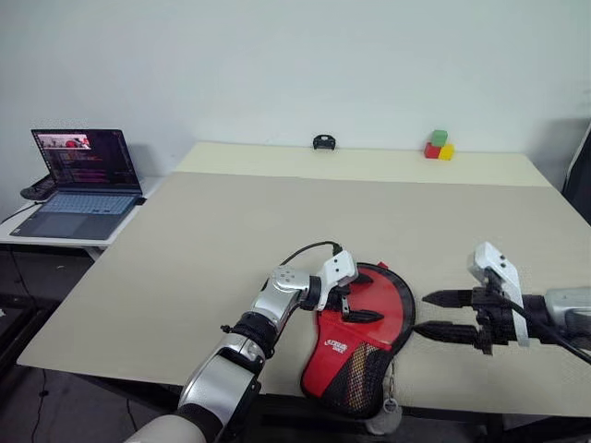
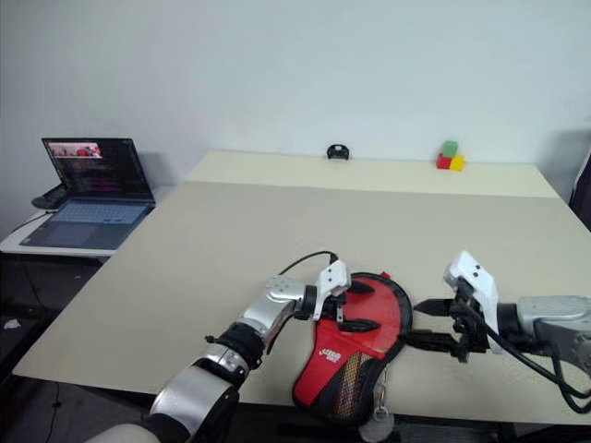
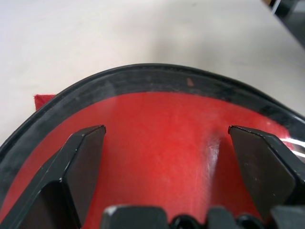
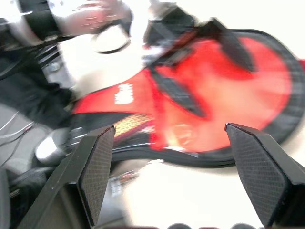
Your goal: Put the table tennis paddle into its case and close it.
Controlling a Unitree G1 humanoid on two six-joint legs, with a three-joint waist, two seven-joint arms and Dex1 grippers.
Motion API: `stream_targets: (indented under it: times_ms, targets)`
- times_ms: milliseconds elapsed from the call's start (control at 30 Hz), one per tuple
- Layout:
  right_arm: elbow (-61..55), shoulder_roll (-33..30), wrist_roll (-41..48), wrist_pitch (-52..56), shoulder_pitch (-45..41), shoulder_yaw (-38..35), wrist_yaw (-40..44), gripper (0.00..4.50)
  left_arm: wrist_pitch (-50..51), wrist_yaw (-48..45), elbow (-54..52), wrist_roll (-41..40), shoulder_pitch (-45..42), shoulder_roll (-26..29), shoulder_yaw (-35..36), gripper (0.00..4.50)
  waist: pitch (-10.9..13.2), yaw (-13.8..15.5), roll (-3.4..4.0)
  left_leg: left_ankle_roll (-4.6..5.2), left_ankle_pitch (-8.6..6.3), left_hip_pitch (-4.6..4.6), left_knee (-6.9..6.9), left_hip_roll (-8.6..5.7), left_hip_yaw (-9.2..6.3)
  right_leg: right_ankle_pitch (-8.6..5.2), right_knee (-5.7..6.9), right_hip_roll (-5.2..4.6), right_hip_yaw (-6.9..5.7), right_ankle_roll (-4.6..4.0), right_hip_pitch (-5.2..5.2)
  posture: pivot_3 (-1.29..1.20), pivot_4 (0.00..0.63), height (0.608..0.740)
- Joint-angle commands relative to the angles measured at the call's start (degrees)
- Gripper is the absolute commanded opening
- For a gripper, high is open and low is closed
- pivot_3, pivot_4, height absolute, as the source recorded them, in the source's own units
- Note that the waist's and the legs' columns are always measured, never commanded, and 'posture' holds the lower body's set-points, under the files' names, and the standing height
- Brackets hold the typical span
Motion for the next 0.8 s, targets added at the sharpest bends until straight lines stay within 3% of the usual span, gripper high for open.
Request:
stream_targets:
  times_ms: [33, 200, 300, 433, 733, 800]
  targets:
    - [8.11, 5.15, -5.63, -5.23, -6.18, 2.55, -2.53, 4.0, 8.77, -6.46, -13.81, -5.26, 4.25, 5.24, 1.02, 4.5, 0.66, -1.06, -0.06, -0.01, 0.0, -0.02, -0.04, 0.01, 0.03, -0.05, 0.05, 0.01, 0.05, -0.09, -0.06, 0.0, 0.15, 0.74]
    - [16.95, 11.28, -12.55, -11.0, -10.58, 5.2, -3.61, 4.0, 18.3, -8.56, -29.93, -11.59, 6.05, 13.09, 3.68, 4.5, 1.33, -1.13, 0.01, -0.32, 0.18, -1.27, 0.12, 0.02, 0.01, -0.05, 0.21, 0.0, 0.02, -0.17, -1.31, 0.0, 0.15, 0.74]
    - [20.91, 14.13, -16.34, -14.27, -11.36, 7.07, -3.72, 4.0, 20.51, -7.52, -33.7, -12.72, 7.03, 17.62, 5.57, 4.5, 1.35, -0.96, 0.03, -0.33, 0.19, -1.79, 0.24, -0.01, -0.01, -0.05, 0.17, -0.05, -0.06, -0.18, -1.69, 0.0, 0.15, 0.74]
    - [24.72, 16.78, -19.65, -16.95, -11.31, 8.17, -3.35, 4.0, 21.09, -5.0, -34.82, -12.41, 9.07, 21.44, 7.35, 4.5, 1.39, -0.93, 0.1, -0.33, 0.19, -1.86, 0.3, -0.17, 0.0, -0.05, 0.15, -0.2, -0.05, -0.17, -1.73, 0.0, 0.15, 0.74]
    - [26.24, 17.94, -21.21, -17.13, -9.26, 7.56, -1.49, 4.0, 23.59, -1.01, -39.67, -13.65, 12.85, 24.15, 8.35, 4.5, 1.59, -0.97, 0.16, -0.29, 0.16, -1.9, 0.99, -0.2, -0.06, -0.05, 0.88, -0.2, -0.02, -0.17, -1.75, 0.0, 0.15, 0.74]
    - [25.83, 17.7, -21.02, -16.46, -8.56, 7.25, -1.43, 3.45, 23.75, -0.36, -40.03, -13.87, 13.02, 24.48, 8.32, 4.5, 1.59, -1.01, 0.16, -0.27, 0.17, -1.83, 1.04, -0.2, -0.05, -0.05, 1.06, -0.2, 0.0, -0.17, -1.75, 0.0, 0.15, 0.74]
